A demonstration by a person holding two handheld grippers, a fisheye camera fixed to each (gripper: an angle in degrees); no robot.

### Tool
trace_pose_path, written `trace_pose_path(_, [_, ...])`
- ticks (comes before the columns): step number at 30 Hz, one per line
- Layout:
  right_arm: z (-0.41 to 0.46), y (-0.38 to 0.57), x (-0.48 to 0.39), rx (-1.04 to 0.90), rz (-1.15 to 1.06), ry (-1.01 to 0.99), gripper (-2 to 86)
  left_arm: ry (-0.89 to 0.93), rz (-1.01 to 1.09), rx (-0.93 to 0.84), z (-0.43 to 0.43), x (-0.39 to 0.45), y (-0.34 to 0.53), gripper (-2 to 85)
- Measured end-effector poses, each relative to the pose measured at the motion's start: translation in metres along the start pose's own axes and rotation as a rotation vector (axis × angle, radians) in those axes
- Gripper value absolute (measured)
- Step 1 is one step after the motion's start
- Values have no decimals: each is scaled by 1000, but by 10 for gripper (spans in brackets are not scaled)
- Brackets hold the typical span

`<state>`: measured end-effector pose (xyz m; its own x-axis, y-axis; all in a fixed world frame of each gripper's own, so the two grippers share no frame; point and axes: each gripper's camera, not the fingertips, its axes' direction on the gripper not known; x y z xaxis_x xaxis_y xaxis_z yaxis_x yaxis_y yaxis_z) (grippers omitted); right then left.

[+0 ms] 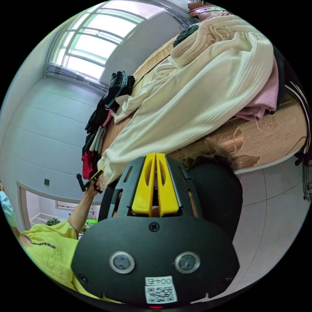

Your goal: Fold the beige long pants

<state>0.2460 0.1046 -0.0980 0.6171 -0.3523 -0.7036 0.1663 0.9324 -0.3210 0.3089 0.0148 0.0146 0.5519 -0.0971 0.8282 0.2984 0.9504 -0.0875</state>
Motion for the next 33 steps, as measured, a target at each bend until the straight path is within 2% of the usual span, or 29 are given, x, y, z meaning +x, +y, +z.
trace_pose_path(5, [-15,-6,4,22,22,13,-7,-174,52,-27,-17,13,-40,40])
trace_pose_path(11, [-23,-15,-2,17,11,51,-7,-349,133,-72,-42,-25,-118,33])
trace_pose_path(14, [-28,-19,-5,19,11,55,-7,-417,59,-145,-34,-71,-154,37])
trace_pose_path(19, [-40,-24,-7,47,24,33,-2,-555,-41,-469,29,-136,-168,64])
trace_pose_path(20, [-45,-24,-9,72,26,28,0,-558,-32,-477,30,-136,-167,69])
trace_pose_path(23, [-58,-20,-16,139,10,23,32,-518,8,-388,10,-124,-159,79])
trace_pose_path(26, [-79,-13,-30,240,-8,71,71,-467,-4,-227,-33,-114,-138,71])
trace_pose_path(29, [-109,-12,-50,387,-58,186,99,-221,-99,4,-85,-111,-99,53])
trace_pose_path(30, [-114,-15,-56,408,-89,227,104,-90,-161,94,-100,-112,-79,46])
trace_pose_path(31, [-122,-27,-69,426,-169,345,113,78,-225,170,-108,-111,-58,38])
trace_pose_path(32, [-125,-43,-81,417,-232,487,124,167,-252,204,-109,-110,-48,36])
trace_pose_path(33, [-127,-53,-86,407,-254,546,130,319,-295,255,-106,-103,-30,31])
